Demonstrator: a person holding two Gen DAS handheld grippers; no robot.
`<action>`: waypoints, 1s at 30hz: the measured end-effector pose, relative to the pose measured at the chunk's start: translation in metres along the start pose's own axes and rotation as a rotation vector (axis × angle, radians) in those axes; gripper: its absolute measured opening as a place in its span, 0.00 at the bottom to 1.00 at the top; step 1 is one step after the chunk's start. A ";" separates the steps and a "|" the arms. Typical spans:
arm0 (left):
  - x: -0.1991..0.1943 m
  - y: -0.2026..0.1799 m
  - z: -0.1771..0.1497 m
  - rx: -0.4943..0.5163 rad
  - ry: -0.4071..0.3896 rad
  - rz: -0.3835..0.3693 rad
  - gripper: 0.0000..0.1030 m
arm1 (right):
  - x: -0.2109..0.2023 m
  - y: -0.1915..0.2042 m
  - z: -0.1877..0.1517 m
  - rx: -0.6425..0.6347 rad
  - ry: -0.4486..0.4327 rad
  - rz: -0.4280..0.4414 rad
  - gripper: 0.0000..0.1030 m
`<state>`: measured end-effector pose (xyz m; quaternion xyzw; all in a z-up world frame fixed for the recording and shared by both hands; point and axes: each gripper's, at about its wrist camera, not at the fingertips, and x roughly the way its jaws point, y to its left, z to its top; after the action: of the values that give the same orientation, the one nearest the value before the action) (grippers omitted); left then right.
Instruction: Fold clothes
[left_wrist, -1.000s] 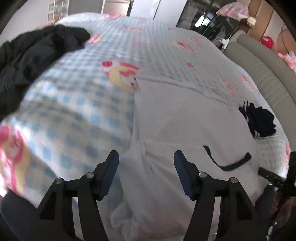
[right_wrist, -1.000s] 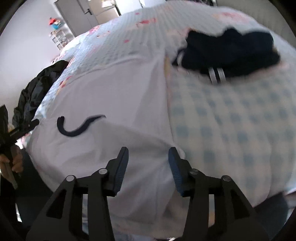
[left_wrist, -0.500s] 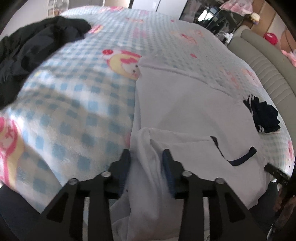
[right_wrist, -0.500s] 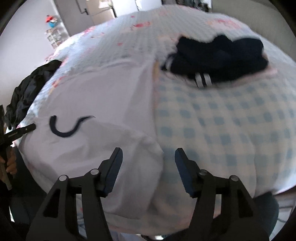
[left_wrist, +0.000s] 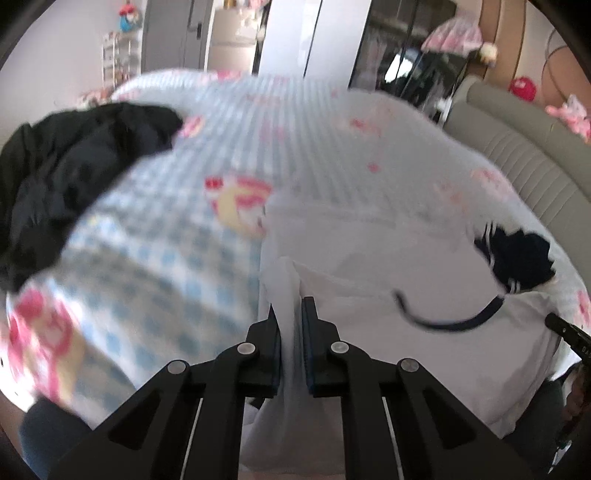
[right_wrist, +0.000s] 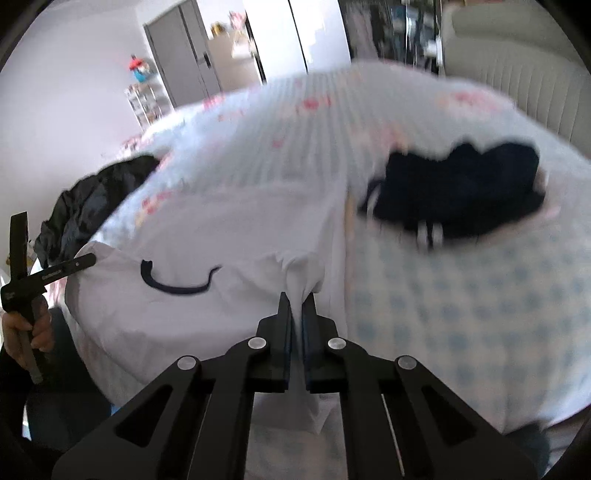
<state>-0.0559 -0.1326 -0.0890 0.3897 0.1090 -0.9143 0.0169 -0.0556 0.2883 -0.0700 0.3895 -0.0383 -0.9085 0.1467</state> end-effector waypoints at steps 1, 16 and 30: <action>0.011 0.003 -0.001 -0.004 0.025 0.001 0.10 | 0.005 -0.002 0.003 0.010 0.000 0.001 0.03; 0.006 -0.005 -0.015 -0.039 0.066 -0.041 0.29 | 0.045 -0.020 0.001 0.242 0.146 -0.099 0.20; 0.036 -0.061 -0.077 0.080 0.233 -0.007 0.29 | 0.095 0.094 -0.050 0.003 0.258 0.090 0.14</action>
<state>-0.0340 -0.0550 -0.1553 0.4931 0.0748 -0.8667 -0.0148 -0.0597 0.1725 -0.1535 0.5012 -0.0378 -0.8433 0.1902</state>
